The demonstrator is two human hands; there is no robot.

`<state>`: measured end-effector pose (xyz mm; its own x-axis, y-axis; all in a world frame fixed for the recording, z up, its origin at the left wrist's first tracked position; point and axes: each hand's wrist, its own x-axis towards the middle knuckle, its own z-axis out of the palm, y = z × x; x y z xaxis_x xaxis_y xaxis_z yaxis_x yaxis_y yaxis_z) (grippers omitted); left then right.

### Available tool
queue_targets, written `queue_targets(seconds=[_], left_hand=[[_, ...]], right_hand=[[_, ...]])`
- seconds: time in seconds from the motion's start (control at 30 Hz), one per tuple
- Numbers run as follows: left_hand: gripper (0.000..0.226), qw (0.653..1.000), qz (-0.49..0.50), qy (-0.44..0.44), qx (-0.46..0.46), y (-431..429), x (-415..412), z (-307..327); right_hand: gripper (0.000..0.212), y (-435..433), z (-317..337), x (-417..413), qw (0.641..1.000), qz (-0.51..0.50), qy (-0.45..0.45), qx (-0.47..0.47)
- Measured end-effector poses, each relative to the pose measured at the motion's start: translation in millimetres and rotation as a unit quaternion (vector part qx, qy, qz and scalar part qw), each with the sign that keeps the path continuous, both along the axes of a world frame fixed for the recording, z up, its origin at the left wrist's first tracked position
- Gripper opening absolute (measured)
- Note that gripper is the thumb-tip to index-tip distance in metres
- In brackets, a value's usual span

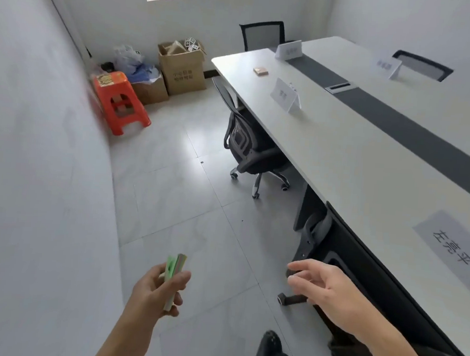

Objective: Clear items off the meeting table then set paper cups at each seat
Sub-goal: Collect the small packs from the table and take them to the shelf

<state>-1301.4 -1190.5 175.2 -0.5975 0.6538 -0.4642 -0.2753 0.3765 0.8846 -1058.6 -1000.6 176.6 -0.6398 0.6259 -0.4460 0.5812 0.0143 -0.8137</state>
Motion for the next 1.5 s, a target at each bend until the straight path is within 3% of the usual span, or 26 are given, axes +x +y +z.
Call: queue_targets(seconds=[0.27,0.53,0.77,0.97,1.03,1.13,1.3,1.43,1.5], left_hand=[[0.076,0.999,-0.003,0.034,-0.015,108,-123,-11],[0.047,0.998,0.030,0.054,0.008,221,-251,12],[0.087,0.988,0.145,-0.048,-0.006,303,-387,-14],[0.099,0.991,0.130,-0.019,0.022,380,-548,-2],[0.089,0.996,0.081,0.033,-0.008,409,-593,10],[0.056,0.995,0.029,0.081,-0.054,453,-645,20],[0.058,0.992,0.001,0.108,-0.071,529,-723,-6],[0.026,0.990,0.010,0.118,-0.078,606,-779,-24],[0.024,0.992,0.017,0.101,-0.077,648,-808,-23]], right_hand=[[0.028,122,-18,-136,1.000,-0.001,0.007,0.019],[0.030,238,0,-291,0.998,0.039,0.021,0.035],[0.031,316,-24,-410,0.999,0.019,-0.001,0.032],[0.033,374,-18,-559,1.000,0.007,0.012,0.017],[0.033,396,-4,-603,1.000,0.002,0.027,0.013],[0.039,428,3,-651,0.999,-0.014,0.039,0.012],[0.032,493,-23,-712,0.999,-0.037,0.010,-0.009],[0.028,568,-45,-768,0.998,-0.060,0.000,-0.020],[0.029,612,-48,-799,0.997,-0.070,0.001,-0.018]])
